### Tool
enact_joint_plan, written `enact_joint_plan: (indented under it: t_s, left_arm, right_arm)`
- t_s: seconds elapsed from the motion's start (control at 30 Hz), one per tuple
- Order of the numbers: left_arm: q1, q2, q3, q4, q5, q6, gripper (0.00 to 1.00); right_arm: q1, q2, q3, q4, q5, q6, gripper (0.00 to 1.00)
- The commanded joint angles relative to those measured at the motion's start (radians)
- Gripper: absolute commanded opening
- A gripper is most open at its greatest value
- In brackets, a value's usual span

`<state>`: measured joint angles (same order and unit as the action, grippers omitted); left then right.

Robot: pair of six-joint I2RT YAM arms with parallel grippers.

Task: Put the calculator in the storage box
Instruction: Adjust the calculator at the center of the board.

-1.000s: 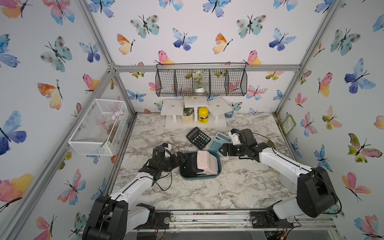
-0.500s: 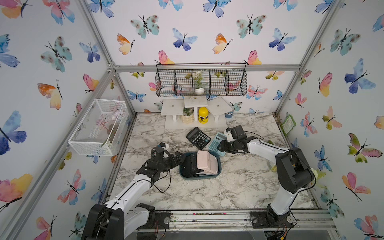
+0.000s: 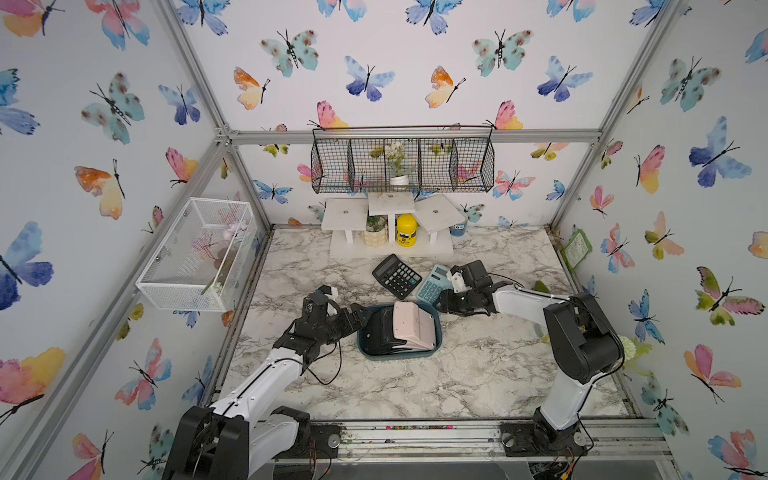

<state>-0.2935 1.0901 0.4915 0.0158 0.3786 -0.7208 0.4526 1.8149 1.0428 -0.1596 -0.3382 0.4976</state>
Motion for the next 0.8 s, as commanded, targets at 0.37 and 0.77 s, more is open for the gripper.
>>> enact_joint_plan:
  t_s: [0.37, 0.77]
  left_arm:
    - [0.007, -0.014, 0.032, -0.03, -0.002, 0.026, 0.94]
    - [0.007, -0.037, 0.084, -0.08, -0.053, 0.057, 0.95]
  right_arm:
    - [-0.073, 0.071, 0.081, -0.184, 0.418, -0.131, 0.53]
    - [-0.02, -0.02, 0.181, -0.191, 0.408, -0.174, 0.73]
